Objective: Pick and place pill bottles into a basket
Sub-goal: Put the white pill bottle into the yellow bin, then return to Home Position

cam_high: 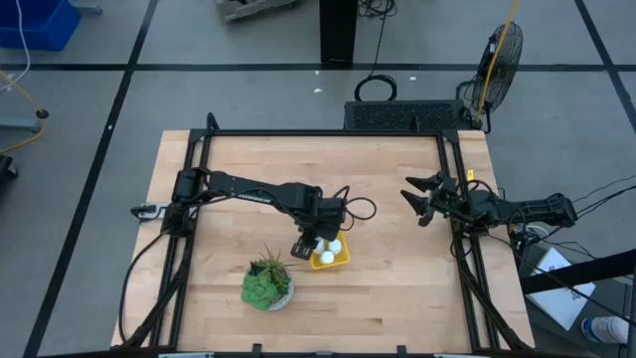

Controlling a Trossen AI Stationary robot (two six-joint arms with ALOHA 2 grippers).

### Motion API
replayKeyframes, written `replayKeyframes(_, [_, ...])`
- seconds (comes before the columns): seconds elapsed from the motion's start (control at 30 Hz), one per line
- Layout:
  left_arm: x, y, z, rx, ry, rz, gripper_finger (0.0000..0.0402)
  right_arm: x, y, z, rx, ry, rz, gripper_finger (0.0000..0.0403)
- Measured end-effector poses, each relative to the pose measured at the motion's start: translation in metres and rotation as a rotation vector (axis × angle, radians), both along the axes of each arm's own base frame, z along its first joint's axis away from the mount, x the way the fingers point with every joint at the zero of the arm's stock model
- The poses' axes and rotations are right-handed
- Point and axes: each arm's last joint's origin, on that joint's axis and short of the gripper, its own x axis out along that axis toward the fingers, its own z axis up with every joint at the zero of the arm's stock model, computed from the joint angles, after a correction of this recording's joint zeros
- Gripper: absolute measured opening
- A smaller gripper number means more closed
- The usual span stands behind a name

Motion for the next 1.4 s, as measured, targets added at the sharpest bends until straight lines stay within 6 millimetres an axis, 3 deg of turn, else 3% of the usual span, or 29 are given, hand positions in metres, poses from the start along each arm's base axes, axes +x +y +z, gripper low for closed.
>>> replayKeyframes(0.17, [-0.003, 0.000, -0.010, -0.011, 0.018, 0.009, 0.0161, 0.000, 0.000, 0.000, 0.000, 0.001, 0.000, 0.0251])
replayKeyframes(0.73, [-0.003, -0.004, -0.012, -0.009, 0.017, 0.015, 0.0162, 0.000, 0.000, 0.000, -0.001, 0.000, 0.000, 0.0251])
replayKeyframes(1.0, [-0.001, -0.015, -0.012, 0.046, -0.013, 0.008, 0.0287, 0.000, 0.000, 0.000, -0.001, 0.001, 0.000, 0.0251])
replayKeyframes(1.23, [0.000, -0.015, -0.009, 0.025, -0.019, 0.085, 0.0312, 0.000, 0.000, 0.000, -0.001, 0.001, 0.000, 0.0251])
replayKeyframes(1.4, [0.000, -0.016, 0.012, -0.004, -0.072, 0.157, 0.0308, 0.000, 0.000, 0.000, -0.004, 0.003, -0.001, 0.0251])
